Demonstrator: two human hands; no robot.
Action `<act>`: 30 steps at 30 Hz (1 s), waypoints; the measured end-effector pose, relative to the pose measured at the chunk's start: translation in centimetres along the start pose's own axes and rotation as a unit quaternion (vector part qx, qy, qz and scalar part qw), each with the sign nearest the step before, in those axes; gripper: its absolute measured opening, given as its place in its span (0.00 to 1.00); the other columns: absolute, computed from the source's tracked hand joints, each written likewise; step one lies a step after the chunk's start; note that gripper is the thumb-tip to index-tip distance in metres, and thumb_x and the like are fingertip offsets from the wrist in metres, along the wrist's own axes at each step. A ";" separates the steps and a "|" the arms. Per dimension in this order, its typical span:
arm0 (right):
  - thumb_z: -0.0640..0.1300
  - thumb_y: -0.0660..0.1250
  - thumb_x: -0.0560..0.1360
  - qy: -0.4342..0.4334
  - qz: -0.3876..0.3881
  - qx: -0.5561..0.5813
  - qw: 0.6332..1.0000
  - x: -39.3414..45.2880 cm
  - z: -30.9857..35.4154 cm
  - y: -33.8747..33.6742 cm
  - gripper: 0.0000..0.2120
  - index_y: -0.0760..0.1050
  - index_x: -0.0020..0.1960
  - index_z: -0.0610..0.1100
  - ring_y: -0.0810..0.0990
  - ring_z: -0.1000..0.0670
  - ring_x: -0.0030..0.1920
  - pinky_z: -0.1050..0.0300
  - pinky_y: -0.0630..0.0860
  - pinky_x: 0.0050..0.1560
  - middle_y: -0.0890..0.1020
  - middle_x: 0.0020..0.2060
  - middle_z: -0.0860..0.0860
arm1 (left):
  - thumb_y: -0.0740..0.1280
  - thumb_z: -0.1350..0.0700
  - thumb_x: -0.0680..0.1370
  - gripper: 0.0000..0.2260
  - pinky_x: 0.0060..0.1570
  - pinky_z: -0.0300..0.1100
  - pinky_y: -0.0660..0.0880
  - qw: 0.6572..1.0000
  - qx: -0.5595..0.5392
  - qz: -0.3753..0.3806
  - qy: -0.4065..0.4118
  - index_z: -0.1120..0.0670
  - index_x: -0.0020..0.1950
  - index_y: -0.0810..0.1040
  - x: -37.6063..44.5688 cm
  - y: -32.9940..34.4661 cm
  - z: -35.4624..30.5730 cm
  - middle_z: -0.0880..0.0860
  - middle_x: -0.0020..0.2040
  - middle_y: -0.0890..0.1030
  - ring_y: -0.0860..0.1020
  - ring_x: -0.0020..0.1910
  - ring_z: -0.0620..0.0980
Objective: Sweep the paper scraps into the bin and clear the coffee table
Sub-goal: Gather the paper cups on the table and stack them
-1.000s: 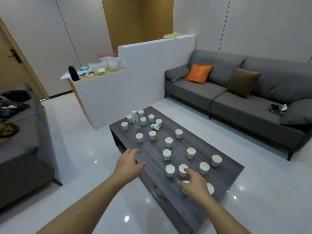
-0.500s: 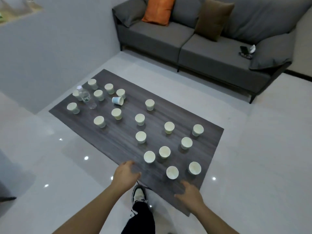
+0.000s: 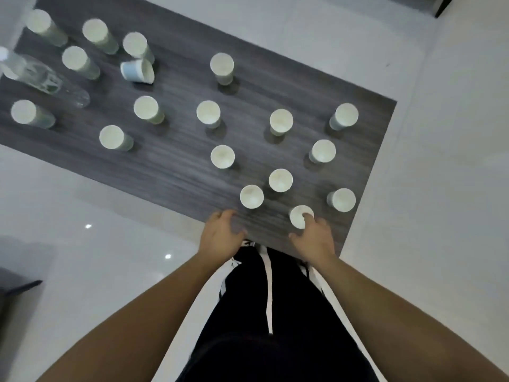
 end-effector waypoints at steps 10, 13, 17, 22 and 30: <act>0.49 0.73 0.73 -0.034 -0.013 -0.064 0.997 7.2 0.3 4.9 0.38 0.60 0.77 0.47 0.66 0.34 0.67 0.42 0.69 0.66 0.62 0.71 0.36 | 0.77 0.47 0.66 0.42 0.62 0.54 0.67 0.989 0.102 -0.051 0.095 0.44 0.75 0.59 7.9 5.2 -2.2 0.58 0.73 0.60 0.63 0.67 0.61; 0.43 0.72 0.70 -0.063 -0.124 0.035 0.990 7.0 0.8 2.1 0.33 0.69 0.73 0.43 0.73 0.37 0.59 0.48 0.71 0.61 0.71 0.62 0.38 | 0.78 0.46 0.64 0.43 0.58 0.57 0.70 0.980 0.173 -0.017 0.091 0.40 0.73 0.57 10.3 7.1 -2.7 0.55 0.74 0.57 0.61 0.69 0.61; 0.49 0.72 0.68 -0.166 -0.315 0.146 0.923 4.8 3.5 -3.2 0.31 0.71 0.68 0.44 0.74 0.47 0.56 0.63 0.66 0.57 0.74 0.58 0.44 | 0.70 0.57 0.66 0.30 0.48 0.53 0.75 0.991 0.097 -0.039 0.083 0.45 0.66 0.66 11.1 7.2 -2.2 0.53 0.67 0.65 0.69 0.60 0.60; 0.51 0.71 0.73 -0.216 -0.172 -0.067 0.959 9.6 8.2 -1.2 0.32 0.67 0.75 0.46 0.72 0.40 0.60 0.46 0.71 0.59 0.72 0.63 0.40 | 0.66 0.55 0.65 0.30 0.55 0.46 0.68 0.966 -0.014 -0.239 0.095 0.51 0.68 0.68 8.7 2.3 -2.4 0.56 0.62 0.68 0.68 0.57 0.57; 0.46 0.75 0.72 -0.142 -0.074 0.000 0.987 11.0 5.0 1.5 0.32 0.69 0.73 0.44 0.72 0.38 0.59 0.44 0.72 0.61 0.71 0.61 0.39 | 0.65 0.52 0.69 0.31 0.58 0.51 0.69 0.938 0.047 -0.336 0.075 0.52 0.72 0.65 12.7 -4.6 -4.8 0.59 0.63 0.68 0.68 0.59 0.58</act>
Point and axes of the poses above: each hand's wrist, its own x-axis towards the middle knuckle, its own y-axis out of the palm, z = x × y, the point moved 6 cm from there along x, towards the middle knuckle
